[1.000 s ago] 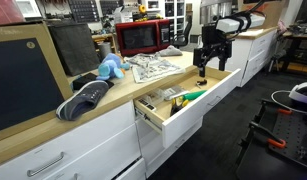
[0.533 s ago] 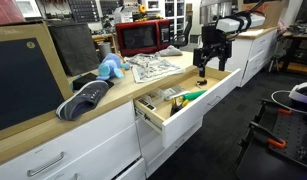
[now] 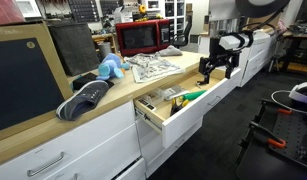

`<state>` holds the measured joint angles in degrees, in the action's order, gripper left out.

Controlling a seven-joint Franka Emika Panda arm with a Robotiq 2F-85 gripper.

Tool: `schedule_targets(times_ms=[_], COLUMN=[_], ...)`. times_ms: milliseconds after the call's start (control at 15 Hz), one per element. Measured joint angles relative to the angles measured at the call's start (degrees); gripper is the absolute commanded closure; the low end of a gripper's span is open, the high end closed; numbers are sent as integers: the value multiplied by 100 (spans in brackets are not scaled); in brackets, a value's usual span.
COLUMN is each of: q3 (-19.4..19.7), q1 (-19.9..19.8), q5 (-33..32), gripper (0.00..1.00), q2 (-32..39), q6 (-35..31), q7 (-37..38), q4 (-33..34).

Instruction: Push the top rightmost drawer fully inwards

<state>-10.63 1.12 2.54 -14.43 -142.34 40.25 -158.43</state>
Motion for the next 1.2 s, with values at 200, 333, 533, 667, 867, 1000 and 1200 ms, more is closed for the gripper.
schedule_targets(times_ms=[200,333,533,667,867,1000,1200], q3=[34,38,41,74,280,348,503], q1=[-297,-486,-686,-804,-868,-942,-967], q5=[-325,-633,-1261,-1933,-2977,-3555,-4473], gripper=[0,0,0,0,3,28,49], q2=[95,266,599,900,1354,1613,1899], q6=[-517,-790,-1104,-1287,-1460,-1540,-1726], q7=[215,434,830,1220,1847,2179,2668], q4=[-245,-214,-197,-195,-189,-180,-165])
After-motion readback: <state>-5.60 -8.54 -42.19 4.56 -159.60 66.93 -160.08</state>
